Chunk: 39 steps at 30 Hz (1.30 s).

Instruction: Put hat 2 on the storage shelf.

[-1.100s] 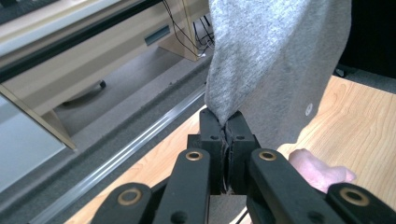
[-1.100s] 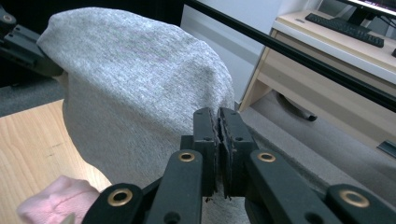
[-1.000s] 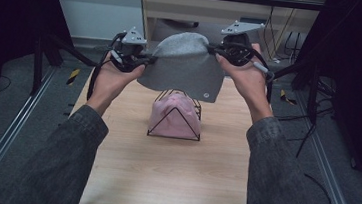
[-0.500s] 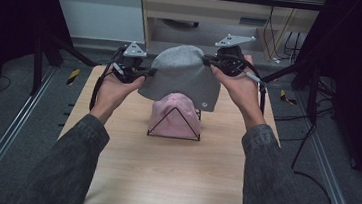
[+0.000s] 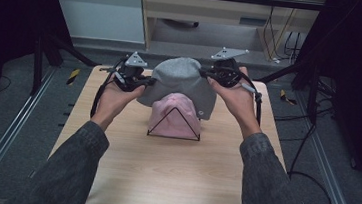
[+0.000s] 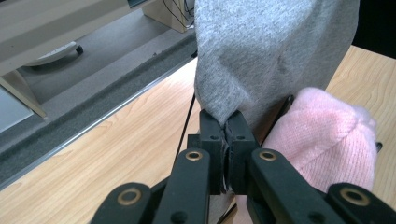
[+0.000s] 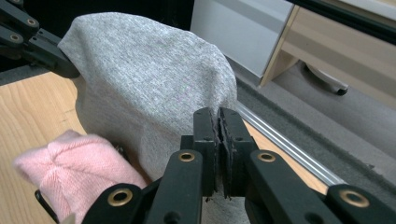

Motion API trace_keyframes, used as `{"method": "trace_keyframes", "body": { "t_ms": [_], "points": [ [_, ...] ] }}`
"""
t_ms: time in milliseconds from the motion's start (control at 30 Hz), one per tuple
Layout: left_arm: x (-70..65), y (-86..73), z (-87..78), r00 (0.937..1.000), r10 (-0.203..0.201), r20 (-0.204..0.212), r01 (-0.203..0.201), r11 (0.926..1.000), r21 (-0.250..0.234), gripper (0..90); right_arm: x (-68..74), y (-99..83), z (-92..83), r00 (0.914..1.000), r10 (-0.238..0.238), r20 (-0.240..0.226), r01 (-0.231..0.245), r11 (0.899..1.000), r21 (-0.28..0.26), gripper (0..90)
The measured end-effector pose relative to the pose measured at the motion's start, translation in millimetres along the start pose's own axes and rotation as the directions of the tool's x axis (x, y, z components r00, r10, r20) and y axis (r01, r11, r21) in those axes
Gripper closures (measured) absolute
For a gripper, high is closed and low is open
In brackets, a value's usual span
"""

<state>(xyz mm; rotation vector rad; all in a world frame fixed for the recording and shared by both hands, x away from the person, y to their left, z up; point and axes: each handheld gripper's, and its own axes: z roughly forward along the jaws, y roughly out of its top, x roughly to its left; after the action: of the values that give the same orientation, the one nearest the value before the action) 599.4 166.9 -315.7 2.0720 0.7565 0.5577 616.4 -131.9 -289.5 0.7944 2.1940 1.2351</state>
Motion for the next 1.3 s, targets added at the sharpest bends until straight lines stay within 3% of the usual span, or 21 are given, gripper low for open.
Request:
{"method": "trace_keyframes", "body": {
  "t_ms": [567,1300],
  "points": [
    [-6.1,-22.9,9.2,0.9996,-0.020,0.020,0.019,0.9995,0.026,87.9,6.6,-22.4,14.3,0.9997,0.015,-0.022,-0.014,0.999,0.033,86.5],
    [-7.7,-36.7,13.2,0.9990,-0.037,0.023,0.037,0.9987,0.035,87.9,12.3,-31.2,21.1,0.9990,0.021,-0.038,-0.019,0.998,0.057,86.5]
  ]
}}
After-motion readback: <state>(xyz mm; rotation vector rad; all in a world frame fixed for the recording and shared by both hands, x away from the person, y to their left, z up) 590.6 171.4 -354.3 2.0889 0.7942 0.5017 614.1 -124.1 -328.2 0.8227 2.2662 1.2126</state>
